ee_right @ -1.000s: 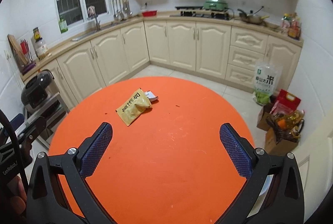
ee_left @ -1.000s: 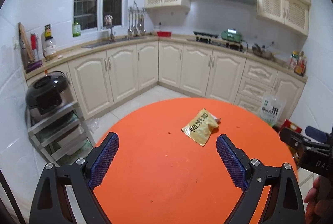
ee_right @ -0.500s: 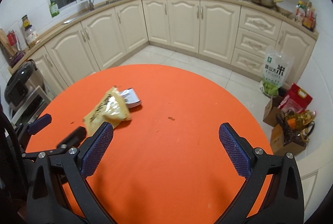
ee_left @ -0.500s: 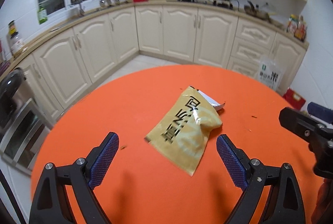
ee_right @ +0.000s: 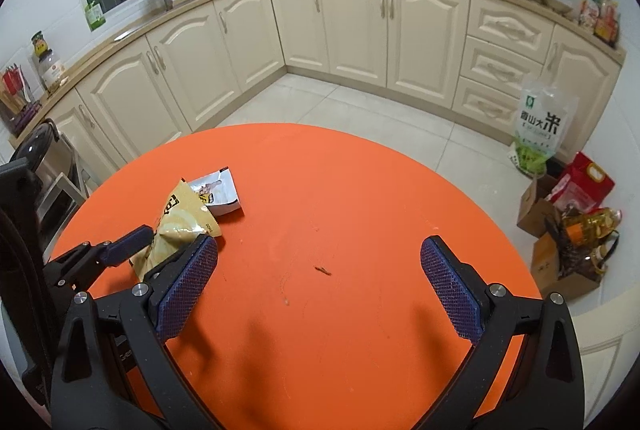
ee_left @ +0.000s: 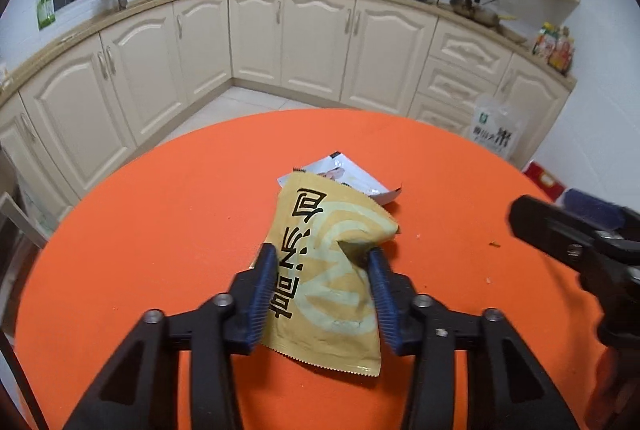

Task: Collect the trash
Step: 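Grasp the yellow snack bag with the left tool while the right tool grasps the white wrapper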

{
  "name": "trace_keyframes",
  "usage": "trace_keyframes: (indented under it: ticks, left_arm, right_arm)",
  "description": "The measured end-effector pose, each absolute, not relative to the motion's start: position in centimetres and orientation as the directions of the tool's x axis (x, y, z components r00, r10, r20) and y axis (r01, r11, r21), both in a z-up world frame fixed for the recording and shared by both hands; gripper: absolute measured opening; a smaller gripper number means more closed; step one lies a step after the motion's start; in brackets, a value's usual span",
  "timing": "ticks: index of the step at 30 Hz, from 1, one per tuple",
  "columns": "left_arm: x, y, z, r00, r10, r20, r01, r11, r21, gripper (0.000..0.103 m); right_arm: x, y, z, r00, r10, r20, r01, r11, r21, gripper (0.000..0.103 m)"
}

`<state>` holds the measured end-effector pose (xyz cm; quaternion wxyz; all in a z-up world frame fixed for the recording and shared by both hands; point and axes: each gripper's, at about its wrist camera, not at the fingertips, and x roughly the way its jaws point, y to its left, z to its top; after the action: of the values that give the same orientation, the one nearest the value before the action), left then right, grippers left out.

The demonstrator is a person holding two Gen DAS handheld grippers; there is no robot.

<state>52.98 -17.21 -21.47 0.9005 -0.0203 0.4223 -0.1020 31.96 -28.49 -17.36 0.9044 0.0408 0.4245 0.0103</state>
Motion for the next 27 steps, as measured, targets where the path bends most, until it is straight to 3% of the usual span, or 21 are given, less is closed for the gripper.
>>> trace_keyframes:
  ticks: [7, 18, 20, 21, 25, 26, 27]
  left_arm:
    - [52.9, -12.7, -22.3, 0.641, -0.239, -0.729, 0.151, 0.971, -0.185, 0.021]
    - [52.2, -5.7, -22.4, 0.689, -0.139, -0.711, 0.008, 0.983, -0.185, 0.019]
    - [52.4, -5.3, -22.5, 0.691, -0.127, -0.712, -0.009, 0.983, -0.185, 0.019]
    - [52.7, -4.7, -22.5, 0.692, -0.122, -0.711, -0.018, 0.982, -0.186, 0.019]
    - [51.9, -4.1, -22.7, 0.700, -0.118, -0.704, -0.035, 0.979, -0.200, 0.019]
    - [51.6, -4.3, -22.7, 0.702, -0.118, -0.702, -0.037, 0.979, -0.202, 0.019]
    - [50.7, -4.6, -22.6, 0.704, -0.119, -0.700, -0.038, 0.978, -0.204, 0.019]
  right_arm:
    - [33.5, -26.4, -17.7, 0.624, 0.082, -0.777, -0.023, 0.996, 0.086, 0.102]
    - [37.6, -20.0, -20.6, 0.564, 0.134, -0.815, -0.151, 0.987, 0.058, 0.097]
    - [38.6, -19.0, -21.5, 0.538, 0.122, -0.834, -0.168, 0.985, 0.035, 0.083]
    - [38.8, -18.5, -21.8, 0.536, 0.108, -0.837, -0.168, 0.986, 0.019, 0.082]
    - [38.7, -17.3, -21.9, 0.578, 0.070, -0.813, -0.174, 0.984, -0.039, 0.061]
    - [38.5, -17.2, -21.8, 0.584, 0.075, -0.808, -0.180, 0.983, -0.039, 0.048]
    - [38.4, -17.0, -21.7, 0.587, 0.076, -0.806, -0.184, 0.982, -0.041, 0.043]
